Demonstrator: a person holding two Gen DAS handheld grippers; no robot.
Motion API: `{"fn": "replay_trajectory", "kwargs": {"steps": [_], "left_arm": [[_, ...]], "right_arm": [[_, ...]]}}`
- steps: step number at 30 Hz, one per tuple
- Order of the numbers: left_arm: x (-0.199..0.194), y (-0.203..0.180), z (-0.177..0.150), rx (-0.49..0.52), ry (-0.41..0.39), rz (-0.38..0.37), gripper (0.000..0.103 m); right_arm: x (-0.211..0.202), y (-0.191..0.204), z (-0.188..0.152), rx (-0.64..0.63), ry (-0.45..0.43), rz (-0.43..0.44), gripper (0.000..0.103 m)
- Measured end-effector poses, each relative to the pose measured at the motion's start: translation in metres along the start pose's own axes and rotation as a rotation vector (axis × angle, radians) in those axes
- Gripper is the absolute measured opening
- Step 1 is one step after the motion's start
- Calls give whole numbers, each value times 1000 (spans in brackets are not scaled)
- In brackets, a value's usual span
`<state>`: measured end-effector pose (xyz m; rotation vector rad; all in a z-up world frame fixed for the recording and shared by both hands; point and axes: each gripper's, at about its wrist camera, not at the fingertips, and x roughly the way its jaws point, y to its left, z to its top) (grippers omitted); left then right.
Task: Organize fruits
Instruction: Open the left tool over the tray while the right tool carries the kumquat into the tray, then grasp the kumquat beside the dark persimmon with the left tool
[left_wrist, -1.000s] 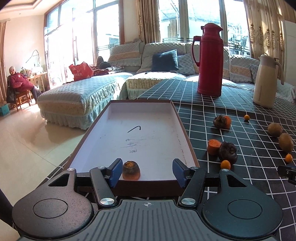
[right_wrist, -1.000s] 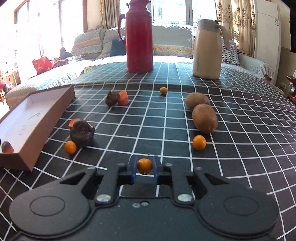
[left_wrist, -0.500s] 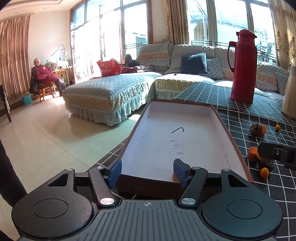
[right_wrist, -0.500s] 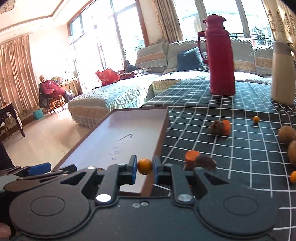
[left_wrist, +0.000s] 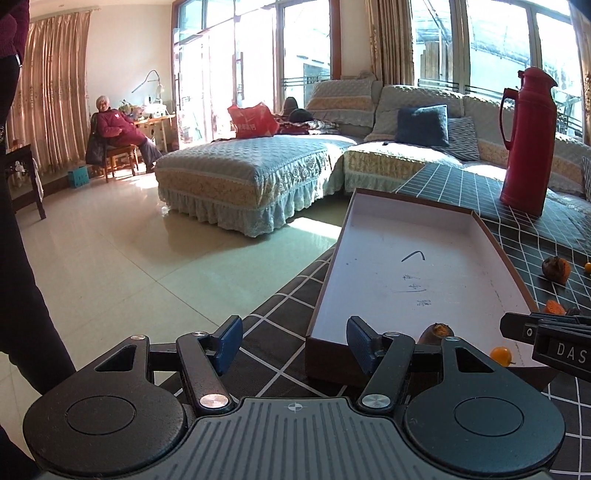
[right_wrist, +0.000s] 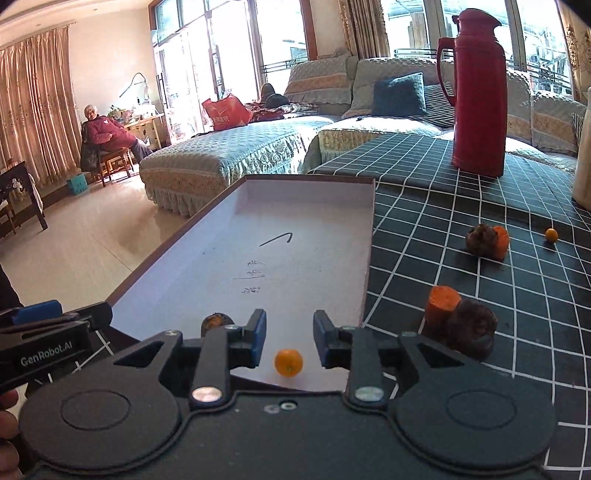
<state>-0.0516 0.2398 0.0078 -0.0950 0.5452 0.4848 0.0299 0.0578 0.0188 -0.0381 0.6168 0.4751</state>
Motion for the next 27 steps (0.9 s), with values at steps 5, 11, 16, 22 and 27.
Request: {"fn": "replay_trajectory", "kwargs": {"steps": [5,11,16,22,27], "left_arm": [[-5,-7,0,10,-9,-18,63],[-22,-38,0,67,-67,-74,63],[-40,-86,-1,151,-104,-181,63],[-67,-152,-10,257,-154,-322,71],[-75,-207,-24,352,-127,-394,79]], "right_arm": [[-12,-6,0,17,-25,-2,31],[-57,-44,-10,81,-87,-51,42],[-97,-87,-36,123,-146,-189,83],[-123,-143,-57,261,-157,-276,96],[-146,-170,-69,300,-188,-340,99]]}}
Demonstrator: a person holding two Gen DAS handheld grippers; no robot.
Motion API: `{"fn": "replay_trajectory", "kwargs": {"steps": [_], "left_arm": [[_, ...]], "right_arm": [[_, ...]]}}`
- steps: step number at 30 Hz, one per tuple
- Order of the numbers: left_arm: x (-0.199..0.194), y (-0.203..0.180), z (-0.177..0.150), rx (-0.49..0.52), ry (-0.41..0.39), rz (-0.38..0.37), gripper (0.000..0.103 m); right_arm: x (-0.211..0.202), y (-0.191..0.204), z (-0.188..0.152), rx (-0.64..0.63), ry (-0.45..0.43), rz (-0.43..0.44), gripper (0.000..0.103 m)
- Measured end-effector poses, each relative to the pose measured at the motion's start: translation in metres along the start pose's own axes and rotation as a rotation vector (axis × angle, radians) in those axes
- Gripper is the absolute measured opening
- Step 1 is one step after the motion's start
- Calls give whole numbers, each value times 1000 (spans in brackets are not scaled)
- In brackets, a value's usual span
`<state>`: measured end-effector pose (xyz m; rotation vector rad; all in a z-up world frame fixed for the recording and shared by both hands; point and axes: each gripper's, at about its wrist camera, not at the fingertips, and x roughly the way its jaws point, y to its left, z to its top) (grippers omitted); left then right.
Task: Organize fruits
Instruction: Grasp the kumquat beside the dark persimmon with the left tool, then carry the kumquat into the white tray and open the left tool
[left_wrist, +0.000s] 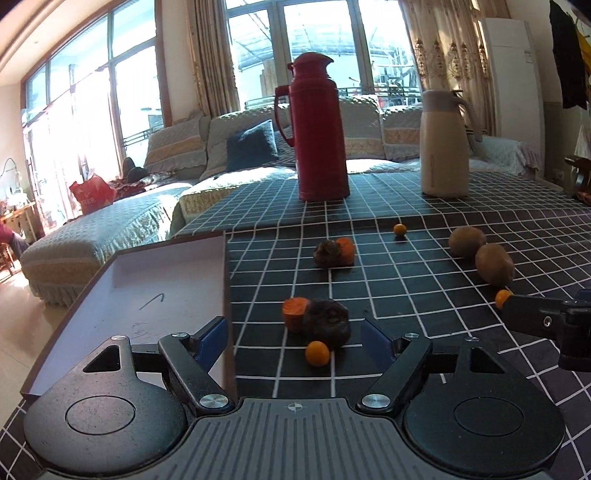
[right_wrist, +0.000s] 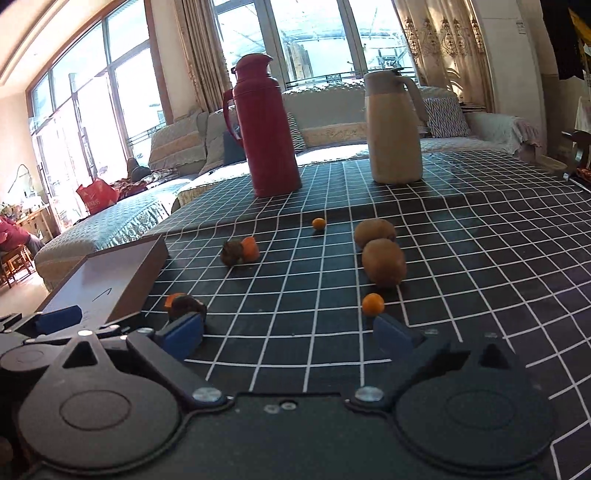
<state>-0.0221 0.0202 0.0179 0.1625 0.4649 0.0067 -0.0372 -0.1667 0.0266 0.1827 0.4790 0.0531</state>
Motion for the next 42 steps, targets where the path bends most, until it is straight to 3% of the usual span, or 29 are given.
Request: {"fn": "replay_trajectory", "kwargs": {"steps": [5,10,15,18,24,26,27,42], "left_arm": [[20,-29,-4,22,87,-32,79],[35,-31,-8,29,112,24,79],[49,-25,-11,-3,151,27,76],[57,-25,-12,7,164,11,57],[64,-22,-9,-23,171,-21,45],[63,-21,-9,-28,170,-29,26],[64,-22,-8,-28,170,-28,21],[40,2,7,-71,87,2,21]], "right_arm": [[-10,-21,0,8,-24,-34,99],[-13,-35,2,50,-25,-35,99],[-14,-34,2,64,-31,-16,99],[-13,-31,3,57,-32,-12,99],[-13,-31,3,64,-40,-7,99],[-12,-32,3,73,-38,-4,99],[-12,-33,3,77,-36,-3,99],[-8,-27,1,75,-21,11,99]]}}
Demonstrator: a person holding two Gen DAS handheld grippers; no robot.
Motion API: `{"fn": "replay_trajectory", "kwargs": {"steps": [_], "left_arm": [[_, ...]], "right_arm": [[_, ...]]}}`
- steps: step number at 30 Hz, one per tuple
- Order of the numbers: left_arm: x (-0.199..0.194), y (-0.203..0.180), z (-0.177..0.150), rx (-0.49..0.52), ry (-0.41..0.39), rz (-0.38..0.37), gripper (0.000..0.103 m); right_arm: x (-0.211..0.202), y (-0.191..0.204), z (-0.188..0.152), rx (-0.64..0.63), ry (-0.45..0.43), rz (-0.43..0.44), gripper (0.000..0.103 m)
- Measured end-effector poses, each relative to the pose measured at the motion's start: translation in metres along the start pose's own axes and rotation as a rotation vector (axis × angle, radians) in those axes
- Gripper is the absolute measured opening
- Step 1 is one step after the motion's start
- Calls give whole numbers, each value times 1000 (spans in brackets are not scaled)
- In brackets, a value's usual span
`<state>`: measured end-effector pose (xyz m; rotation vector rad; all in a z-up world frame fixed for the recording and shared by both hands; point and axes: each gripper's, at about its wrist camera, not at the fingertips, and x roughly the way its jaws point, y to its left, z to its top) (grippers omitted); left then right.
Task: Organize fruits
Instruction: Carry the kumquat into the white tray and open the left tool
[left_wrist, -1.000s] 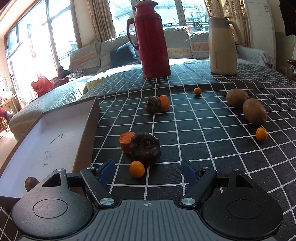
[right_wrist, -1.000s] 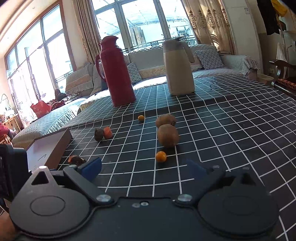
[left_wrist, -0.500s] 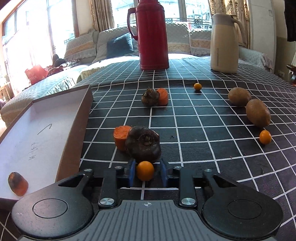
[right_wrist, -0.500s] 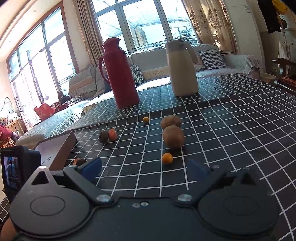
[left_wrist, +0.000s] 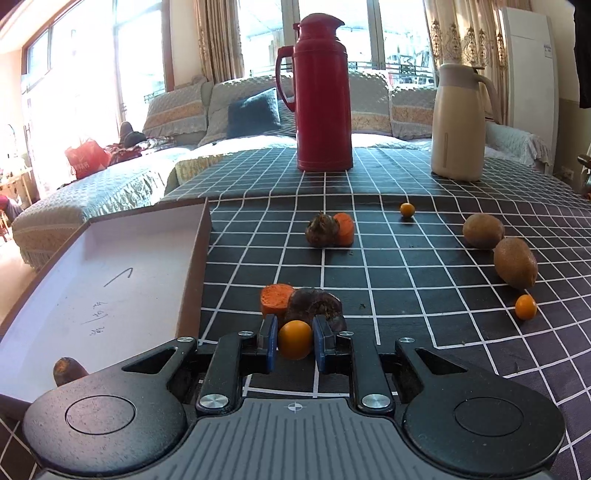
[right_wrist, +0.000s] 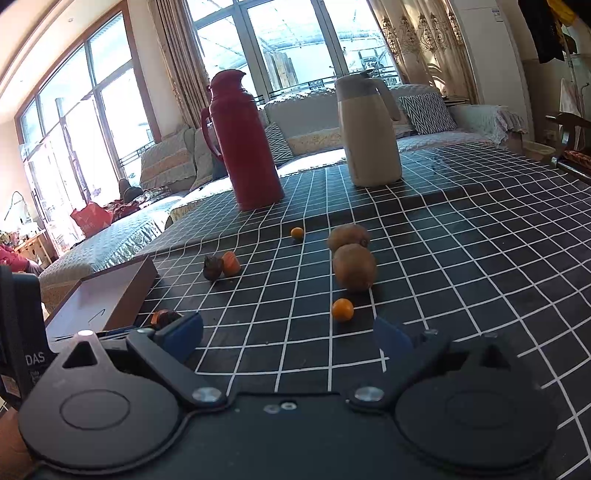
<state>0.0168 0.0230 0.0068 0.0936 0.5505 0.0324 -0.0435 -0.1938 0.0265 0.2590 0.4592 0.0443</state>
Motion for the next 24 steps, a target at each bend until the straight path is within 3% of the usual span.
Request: {"fn": "replay_trajectory", "kwargs": {"steps": [13,18,24], "left_arm": [[-4,66,11,-132,-16,122,21],[12,103,7,-199,29,214,21],[34,131,-7,-253,135,245,21]], "right_arm": [[10,16,-9,-37,38,-12,96],[-2,45,-9,-274,-119,-144,92],[0,50,2,-302,-161,-211,93]]}}
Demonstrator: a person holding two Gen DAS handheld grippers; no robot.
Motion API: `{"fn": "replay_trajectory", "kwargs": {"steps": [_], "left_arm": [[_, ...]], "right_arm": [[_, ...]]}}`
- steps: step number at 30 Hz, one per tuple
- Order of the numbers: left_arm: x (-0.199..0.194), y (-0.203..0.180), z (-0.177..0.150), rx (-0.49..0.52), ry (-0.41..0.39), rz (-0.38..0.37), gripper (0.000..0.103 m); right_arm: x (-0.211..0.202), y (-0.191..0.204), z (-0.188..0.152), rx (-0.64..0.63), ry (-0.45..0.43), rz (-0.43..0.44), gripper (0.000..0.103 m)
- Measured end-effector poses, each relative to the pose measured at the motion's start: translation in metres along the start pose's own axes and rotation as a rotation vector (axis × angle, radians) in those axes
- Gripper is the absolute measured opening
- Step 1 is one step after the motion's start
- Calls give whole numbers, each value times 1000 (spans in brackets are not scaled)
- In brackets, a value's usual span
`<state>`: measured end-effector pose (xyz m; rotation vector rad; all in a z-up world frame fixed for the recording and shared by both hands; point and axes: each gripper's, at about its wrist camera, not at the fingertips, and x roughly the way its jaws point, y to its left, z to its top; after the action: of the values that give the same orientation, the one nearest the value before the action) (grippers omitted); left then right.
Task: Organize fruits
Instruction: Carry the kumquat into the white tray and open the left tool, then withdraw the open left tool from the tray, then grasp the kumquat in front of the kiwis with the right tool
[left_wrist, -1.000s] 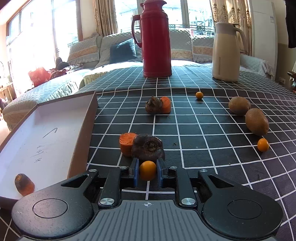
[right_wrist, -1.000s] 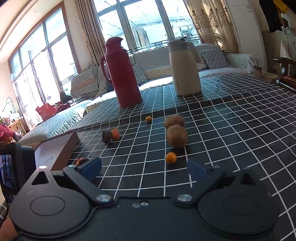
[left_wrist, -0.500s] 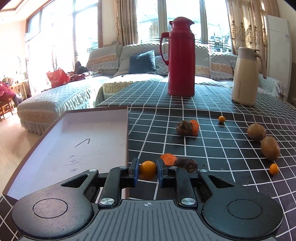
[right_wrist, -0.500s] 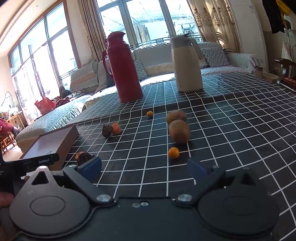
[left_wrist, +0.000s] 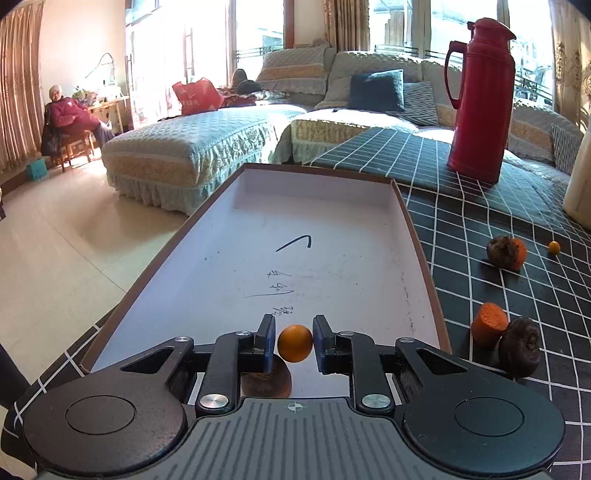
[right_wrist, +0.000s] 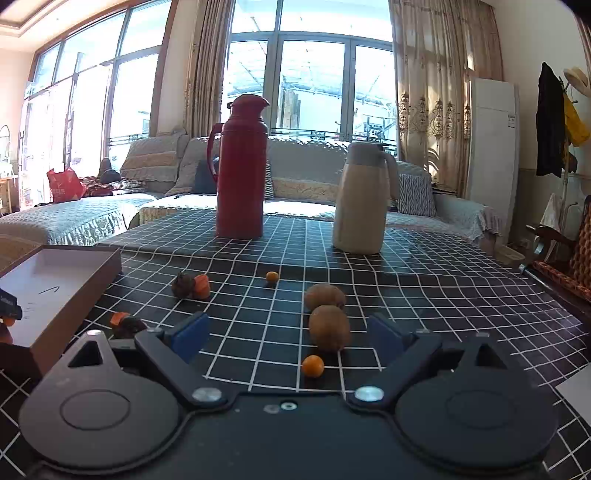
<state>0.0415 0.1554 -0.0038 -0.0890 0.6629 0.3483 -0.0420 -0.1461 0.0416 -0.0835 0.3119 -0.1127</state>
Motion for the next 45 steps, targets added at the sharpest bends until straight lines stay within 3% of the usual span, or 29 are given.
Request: {"fn": "replay_trajectory", "kwargs": {"steps": [1,3,5,6,8,17,23,26,32,34,36,38,40,42,44,45], "left_arm": [[1,1,-2,3,7,-5,21],[1,1,-3,14,3,-4,34],[-1,2,-2,-4,0,16,96],[-5,4,-2,-14,-21,30,100],[-14,3,-1,-3,-82,39,100],[-38,-5,-5,62,-166,45,101],[-56,-7,-11,95,-205,1,103],[-60,-11,-12,117,-212,-17,103],[-61,-10,-12,108,-206,-29,103],[-62,-10,-13,113,-209,-29,103],[-63,-12,-13,121,-215,-28,103],[-64,-13,-14,126,-226,-27,103],[-66,-14,-14,130,-232,-28,103],[-66,-16,-14,133,-234,-30,103],[-67,-16,-14,136,-234,-32,103],[-67,-17,-14,138,-235,-35,103]], "right_arm": [[2,0,1,-4,-7,-22,94],[5,0,2,0,0,-22,97],[7,3,1,-14,3,-33,100],[7,3,2,-6,4,-41,103],[10,0,2,17,16,-69,103],[24,-25,-3,292,99,-102,103],[34,0,-7,77,147,-128,103],[45,1,-12,105,212,-89,101],[70,-2,-10,87,257,-152,100],[84,-3,-11,75,287,-155,94],[96,-5,-12,82,313,-149,68],[107,-9,-13,97,349,-150,65],[116,-12,-16,102,374,-168,72],[123,-15,-17,137,390,-141,71],[129,-17,-19,152,404,-116,61],[132,-17,-21,150,418,-116,47]]}}
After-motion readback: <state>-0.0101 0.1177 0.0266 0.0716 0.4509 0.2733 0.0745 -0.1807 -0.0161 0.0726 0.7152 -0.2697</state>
